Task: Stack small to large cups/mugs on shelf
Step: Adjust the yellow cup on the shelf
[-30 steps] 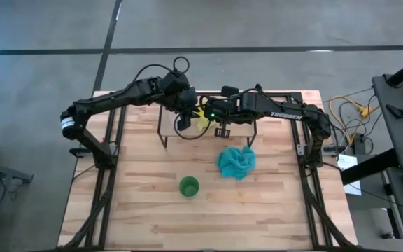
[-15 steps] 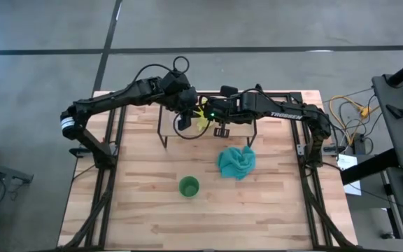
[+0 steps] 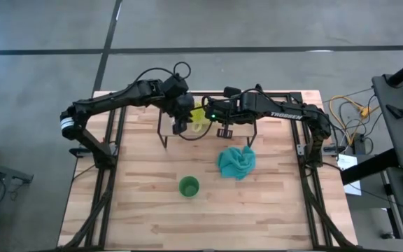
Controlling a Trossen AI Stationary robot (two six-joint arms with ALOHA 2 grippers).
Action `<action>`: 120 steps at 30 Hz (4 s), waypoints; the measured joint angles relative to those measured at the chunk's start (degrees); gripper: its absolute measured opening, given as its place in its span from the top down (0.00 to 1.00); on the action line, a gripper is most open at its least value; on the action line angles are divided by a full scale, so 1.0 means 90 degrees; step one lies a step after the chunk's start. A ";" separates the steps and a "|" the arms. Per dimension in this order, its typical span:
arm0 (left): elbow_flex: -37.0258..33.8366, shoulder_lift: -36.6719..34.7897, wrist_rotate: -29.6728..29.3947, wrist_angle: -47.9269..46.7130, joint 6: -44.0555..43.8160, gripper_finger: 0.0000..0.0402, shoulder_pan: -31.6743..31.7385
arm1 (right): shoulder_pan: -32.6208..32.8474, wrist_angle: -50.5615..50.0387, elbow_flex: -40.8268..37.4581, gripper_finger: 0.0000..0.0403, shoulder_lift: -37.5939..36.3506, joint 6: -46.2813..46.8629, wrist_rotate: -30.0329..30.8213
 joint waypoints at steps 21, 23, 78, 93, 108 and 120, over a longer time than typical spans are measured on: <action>0.0216 -0.0061 -0.0020 0.0827 0.0162 0.89 -0.0014 | -0.0022 0.0814 -0.0032 0.89 0.0000 -0.0398 -0.0189; 0.0216 -0.0061 -0.0020 0.0820 0.0162 0.89 -0.0014 | -0.0022 0.0814 -0.0032 0.89 0.0000 -0.0432 -0.0189; 0.0937 -0.0110 -0.1184 -0.0525 -0.0182 0.90 0.0003 | 0.0325 0.0635 -0.0034 0.89 -0.0002 0.0162 -0.0192; 0.0937 0.0279 -0.1159 -0.0328 -0.0176 0.90 0.0038 | 0.0346 0.0681 -0.0034 0.89 -0.0005 0.0184 -0.0330; 0.0937 0.0341 -0.1101 -0.0682 -0.0181 0.90 0.0161 | 0.0338 0.0804 -0.0034 0.89 -0.0012 0.0129 -0.0330; 0.0937 0.0347 -0.0795 -0.0721 -0.0181 0.90 0.0159 | 0.0338 0.0810 -0.0034 0.89 -0.0012 0.0117 -0.0330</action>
